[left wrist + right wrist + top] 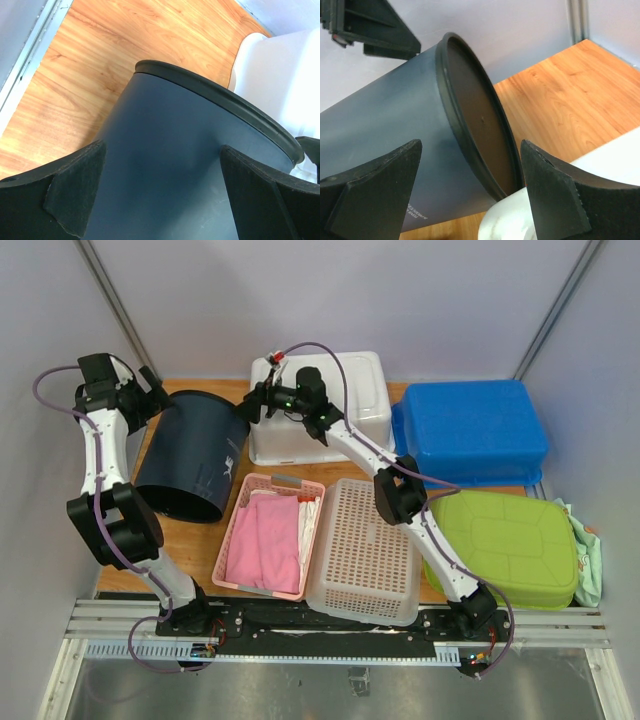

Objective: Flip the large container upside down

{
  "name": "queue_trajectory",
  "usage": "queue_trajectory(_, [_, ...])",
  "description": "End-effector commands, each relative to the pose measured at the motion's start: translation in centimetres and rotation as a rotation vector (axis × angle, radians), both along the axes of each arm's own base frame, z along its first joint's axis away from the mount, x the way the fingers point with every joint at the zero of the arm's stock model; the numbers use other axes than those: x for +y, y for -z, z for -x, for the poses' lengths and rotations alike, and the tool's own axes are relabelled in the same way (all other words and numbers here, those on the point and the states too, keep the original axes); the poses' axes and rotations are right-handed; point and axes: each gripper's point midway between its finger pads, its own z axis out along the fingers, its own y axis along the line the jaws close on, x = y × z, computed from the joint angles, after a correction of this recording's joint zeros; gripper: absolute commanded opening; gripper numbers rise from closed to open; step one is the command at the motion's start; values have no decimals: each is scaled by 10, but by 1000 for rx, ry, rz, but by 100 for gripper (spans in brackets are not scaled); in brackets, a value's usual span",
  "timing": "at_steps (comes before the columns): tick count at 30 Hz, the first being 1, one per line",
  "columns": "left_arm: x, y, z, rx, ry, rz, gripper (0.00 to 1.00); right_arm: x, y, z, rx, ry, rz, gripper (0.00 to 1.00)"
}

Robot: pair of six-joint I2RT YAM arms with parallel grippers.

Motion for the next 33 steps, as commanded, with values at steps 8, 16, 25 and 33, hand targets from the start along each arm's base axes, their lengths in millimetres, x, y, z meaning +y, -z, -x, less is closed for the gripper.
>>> queue_trajectory(8, [-21,32,17,118,57,31,99,17,-12,88,-42,-384,-45,81])
queue_trajectory(16, [-17,31,24,126,25,10,99,5,-23,140,17,-606,-35,62])
queue_trajectory(25, [-17,23,31,112,11,0,99,-3,-42,162,0,-655,-35,5])
queue_trajectory(33, [-12,-36,41,17,-42,-54,99,-15,-87,161,-189,-496,75,1])
